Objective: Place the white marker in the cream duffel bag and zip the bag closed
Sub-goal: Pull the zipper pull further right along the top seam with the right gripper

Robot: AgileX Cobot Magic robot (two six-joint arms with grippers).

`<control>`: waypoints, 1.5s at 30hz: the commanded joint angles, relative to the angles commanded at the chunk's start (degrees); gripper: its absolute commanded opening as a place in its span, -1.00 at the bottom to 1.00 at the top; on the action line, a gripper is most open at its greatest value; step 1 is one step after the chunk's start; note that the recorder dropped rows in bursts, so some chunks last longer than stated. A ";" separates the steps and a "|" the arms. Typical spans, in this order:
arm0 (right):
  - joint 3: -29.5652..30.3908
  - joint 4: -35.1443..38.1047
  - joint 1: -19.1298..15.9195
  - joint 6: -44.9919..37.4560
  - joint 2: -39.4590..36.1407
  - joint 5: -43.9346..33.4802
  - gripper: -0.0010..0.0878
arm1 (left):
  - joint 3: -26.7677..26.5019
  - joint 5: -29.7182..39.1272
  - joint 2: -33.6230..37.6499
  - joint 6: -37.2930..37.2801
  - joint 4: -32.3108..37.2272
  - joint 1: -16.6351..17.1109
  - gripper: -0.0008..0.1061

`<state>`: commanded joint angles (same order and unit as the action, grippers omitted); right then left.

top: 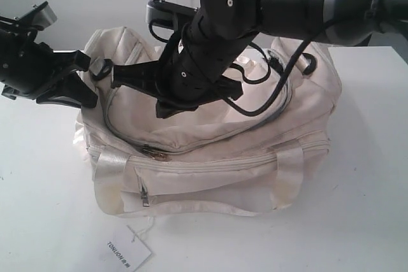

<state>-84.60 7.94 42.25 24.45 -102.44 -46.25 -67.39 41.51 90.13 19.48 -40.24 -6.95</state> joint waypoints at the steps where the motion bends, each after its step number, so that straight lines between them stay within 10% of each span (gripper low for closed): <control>1: 0.00 0.13 0.00 1.02 -0.49 -0.75 -0.98 | 0.00 0.00 0.00 0.00 0.00 0.00 -0.99; 13: 0.00 5.09 0.00 5.41 -4.09 -1.95 -0.34 | 0.00 -0.11 0.00 0.00 0.00 0.00 -0.99; 29: 0.00 8.62 1.33 -4.47 -6.41 -0.22 -0.17 | 0.00 -0.58 0.54 0.00 0.00 0.00 -0.99; 35: 0.00 9.26 1.33 -9.31 -8.49 -0.77 -0.19 | 0.00 -0.94 0.54 0.00 0.00 0.00 -0.99; 39: 0.00 10.43 1.33 -13.13 -8.56 -0.38 -0.98 | 0.00 -0.99 0.54 0.00 0.00 0.00 -0.99; 45: 0.00 10.19 1.19 -16.78 -4.24 1.76 -0.98 | 0.00 -1.20 0.54 0.00 0.00 0.00 -0.99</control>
<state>-84.60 18.14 43.43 7.67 -106.68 -44.50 -67.39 40.31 90.67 19.48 -40.24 -6.95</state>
